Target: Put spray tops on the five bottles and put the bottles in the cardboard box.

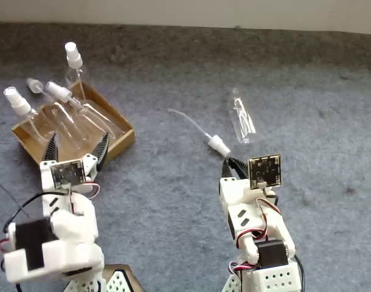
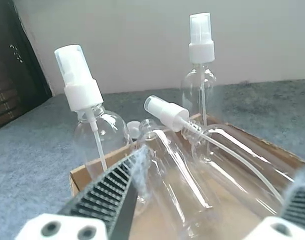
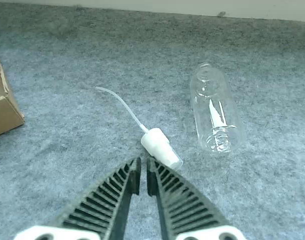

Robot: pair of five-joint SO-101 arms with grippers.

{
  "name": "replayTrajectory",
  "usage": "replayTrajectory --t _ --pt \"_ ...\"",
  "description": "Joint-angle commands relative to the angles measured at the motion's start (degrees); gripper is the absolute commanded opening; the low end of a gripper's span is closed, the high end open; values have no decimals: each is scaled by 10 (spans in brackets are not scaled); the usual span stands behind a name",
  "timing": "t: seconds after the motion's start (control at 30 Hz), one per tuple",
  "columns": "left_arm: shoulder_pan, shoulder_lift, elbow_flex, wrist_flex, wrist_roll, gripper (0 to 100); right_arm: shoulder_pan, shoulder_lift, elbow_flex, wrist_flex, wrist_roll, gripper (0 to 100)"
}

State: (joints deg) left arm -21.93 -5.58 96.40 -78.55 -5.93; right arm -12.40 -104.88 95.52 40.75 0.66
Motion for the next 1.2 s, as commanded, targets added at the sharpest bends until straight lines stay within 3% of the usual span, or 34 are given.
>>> replayTrajectory --t 0.0,0.23,0.4,0.6,0.77,1.0,1.17 --pt "-5 -131 -1 151 -5 379 3 -6 59 -14 6 19" --pt "-5 -350 -19 445 -4 379 3 -6 59 -14 6 19" --pt "-2 -522 -98 761 0 379 3 -6 59 -14 6 19" --pt "14 -644 -287 1130 55 379 3 -6 59 -13 6 19" --pt "74 -589 -458 1299 60 379 5 -6 59 -13 6 19" --pt "151 -375 -760 1540 96 379 7 -6 59 -13 6 19" --pt "201 -226 -936 1635 96 379 27 -6 59 -16 3 19"
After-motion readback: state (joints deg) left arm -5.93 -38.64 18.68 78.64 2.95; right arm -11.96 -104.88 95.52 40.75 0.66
